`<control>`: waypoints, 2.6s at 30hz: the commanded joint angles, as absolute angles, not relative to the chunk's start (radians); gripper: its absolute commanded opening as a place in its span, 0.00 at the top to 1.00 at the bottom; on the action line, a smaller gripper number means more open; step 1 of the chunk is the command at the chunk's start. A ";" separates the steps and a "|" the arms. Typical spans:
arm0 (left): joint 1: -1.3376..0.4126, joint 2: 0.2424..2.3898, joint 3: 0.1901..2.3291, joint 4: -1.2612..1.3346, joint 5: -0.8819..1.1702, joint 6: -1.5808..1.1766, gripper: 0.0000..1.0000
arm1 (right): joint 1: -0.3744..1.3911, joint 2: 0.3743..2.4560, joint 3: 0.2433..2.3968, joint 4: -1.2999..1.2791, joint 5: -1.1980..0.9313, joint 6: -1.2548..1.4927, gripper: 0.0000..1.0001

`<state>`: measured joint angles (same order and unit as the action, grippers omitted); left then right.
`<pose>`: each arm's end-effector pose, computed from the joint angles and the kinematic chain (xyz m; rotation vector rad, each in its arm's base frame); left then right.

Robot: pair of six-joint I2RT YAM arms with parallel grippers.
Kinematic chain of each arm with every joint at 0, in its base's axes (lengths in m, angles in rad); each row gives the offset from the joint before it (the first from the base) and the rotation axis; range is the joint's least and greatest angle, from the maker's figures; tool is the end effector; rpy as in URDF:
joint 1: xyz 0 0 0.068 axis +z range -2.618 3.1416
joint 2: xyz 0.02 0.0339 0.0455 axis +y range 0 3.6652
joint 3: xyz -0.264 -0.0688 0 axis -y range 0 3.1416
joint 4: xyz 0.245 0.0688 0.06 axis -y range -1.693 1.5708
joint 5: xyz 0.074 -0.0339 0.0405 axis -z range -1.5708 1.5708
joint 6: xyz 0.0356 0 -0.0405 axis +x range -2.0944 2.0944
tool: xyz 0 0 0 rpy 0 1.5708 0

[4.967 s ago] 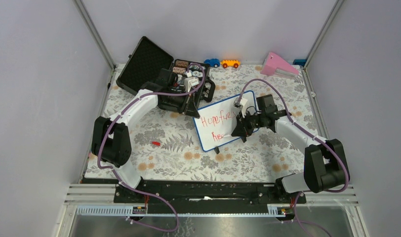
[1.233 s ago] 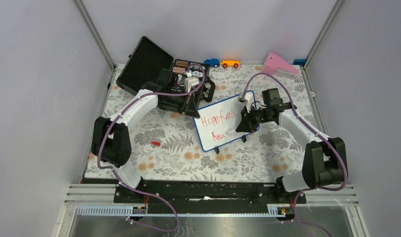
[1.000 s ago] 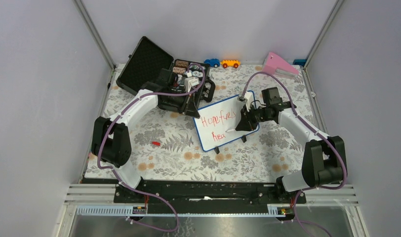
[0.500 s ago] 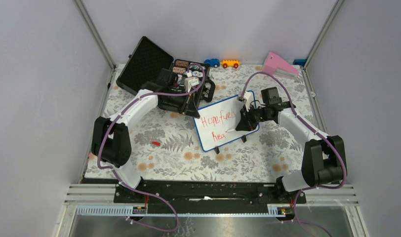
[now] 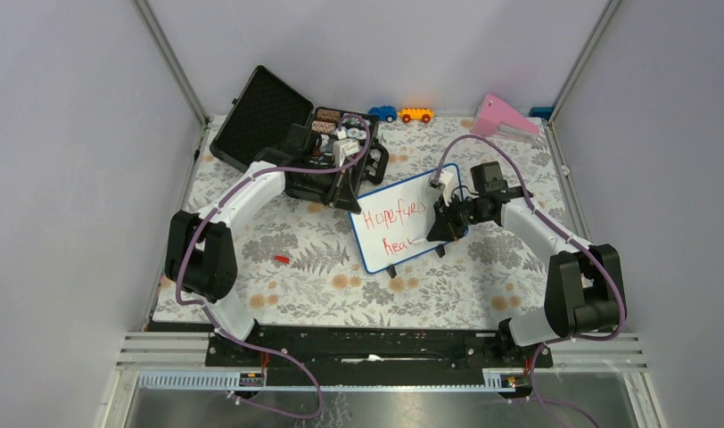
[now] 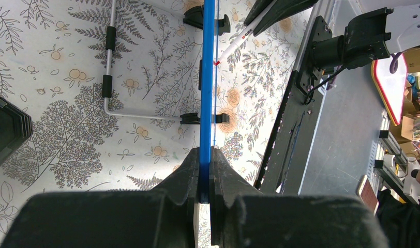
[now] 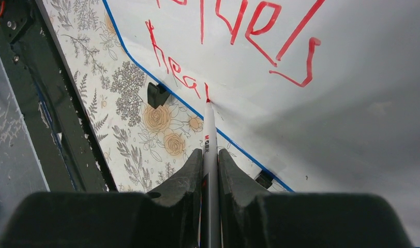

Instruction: Write a sentence on the whiteboard

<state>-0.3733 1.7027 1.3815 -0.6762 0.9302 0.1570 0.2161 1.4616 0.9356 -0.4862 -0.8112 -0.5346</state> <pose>0.3228 -0.1571 0.2748 0.9676 2.2140 -1.2685 0.2733 0.0864 0.2213 -1.1224 2.0650 0.8829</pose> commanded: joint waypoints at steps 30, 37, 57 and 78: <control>-0.396 1.678 1.376 -0.675 0.903 0.193 1.00 | 0.225 1.482 1.006 -0.480 -0.821 -0.531 1.00; -0.396 1.678 1.375 -0.675 0.902 0.193 1.00 | 0.221 1.484 1.021 -0.475 -0.827 -0.514 1.00; -0.396 1.686 1.381 -0.675 0.906 0.190 1.00 | 0.170 1.462 1.024 -0.522 -0.862 -0.554 1.00; -0.397 1.681 1.374 -0.675 0.902 0.196 1.00 | 0.132 1.445 1.015 -0.628 -0.919 -0.649 1.00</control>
<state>-0.3737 1.7023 1.3815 -0.6762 0.9302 0.1570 0.1364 1.4502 0.9852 -0.5938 -0.8803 -0.6064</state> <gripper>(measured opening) 0.062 0.190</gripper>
